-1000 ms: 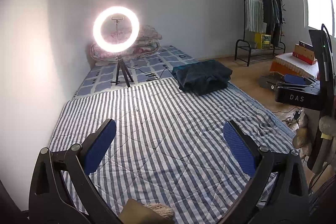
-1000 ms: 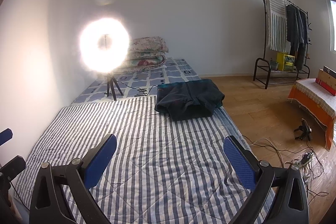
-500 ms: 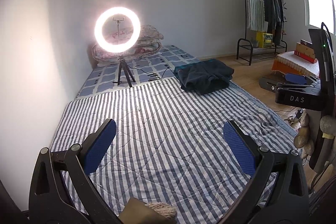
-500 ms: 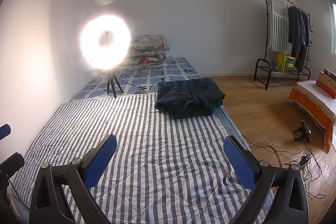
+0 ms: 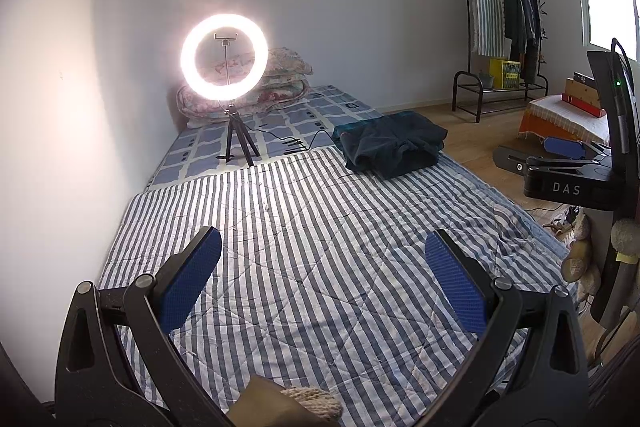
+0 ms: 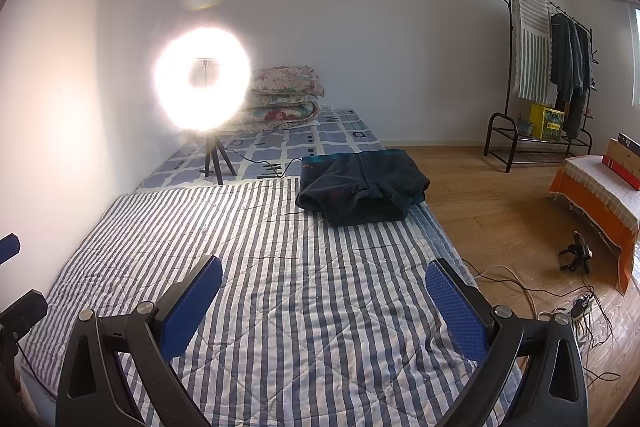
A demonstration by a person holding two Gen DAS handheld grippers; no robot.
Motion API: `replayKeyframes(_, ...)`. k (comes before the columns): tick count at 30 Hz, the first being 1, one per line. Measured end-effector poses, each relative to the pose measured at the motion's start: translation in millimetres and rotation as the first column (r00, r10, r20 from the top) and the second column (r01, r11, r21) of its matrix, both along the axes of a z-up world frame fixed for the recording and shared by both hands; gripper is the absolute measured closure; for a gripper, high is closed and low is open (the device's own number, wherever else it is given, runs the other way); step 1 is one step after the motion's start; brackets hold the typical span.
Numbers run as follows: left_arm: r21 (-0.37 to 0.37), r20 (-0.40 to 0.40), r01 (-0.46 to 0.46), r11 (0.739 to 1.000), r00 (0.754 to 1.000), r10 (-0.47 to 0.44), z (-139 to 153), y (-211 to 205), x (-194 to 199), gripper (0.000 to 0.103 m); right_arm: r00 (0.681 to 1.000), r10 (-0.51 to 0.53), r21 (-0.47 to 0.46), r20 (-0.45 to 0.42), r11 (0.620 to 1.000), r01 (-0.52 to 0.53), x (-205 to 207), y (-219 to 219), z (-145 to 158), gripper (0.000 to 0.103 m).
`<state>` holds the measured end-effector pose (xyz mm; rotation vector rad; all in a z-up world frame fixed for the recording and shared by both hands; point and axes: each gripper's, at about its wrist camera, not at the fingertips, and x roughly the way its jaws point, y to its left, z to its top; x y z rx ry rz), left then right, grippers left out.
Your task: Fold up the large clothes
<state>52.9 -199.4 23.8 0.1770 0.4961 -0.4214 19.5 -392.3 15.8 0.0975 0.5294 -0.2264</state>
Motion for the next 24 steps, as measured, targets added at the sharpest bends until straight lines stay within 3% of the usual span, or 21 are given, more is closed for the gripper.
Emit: replayKeyframes(24, -0.002, 0.015, -0.028, 1.000, 1.000, 0.028, -4.4, 2.9, 2.0, 0.000, 1.000, 0.018, -0.010, -0.011, 1.000, -0.018, 0.6, 5.0, -4.4, 0.000)
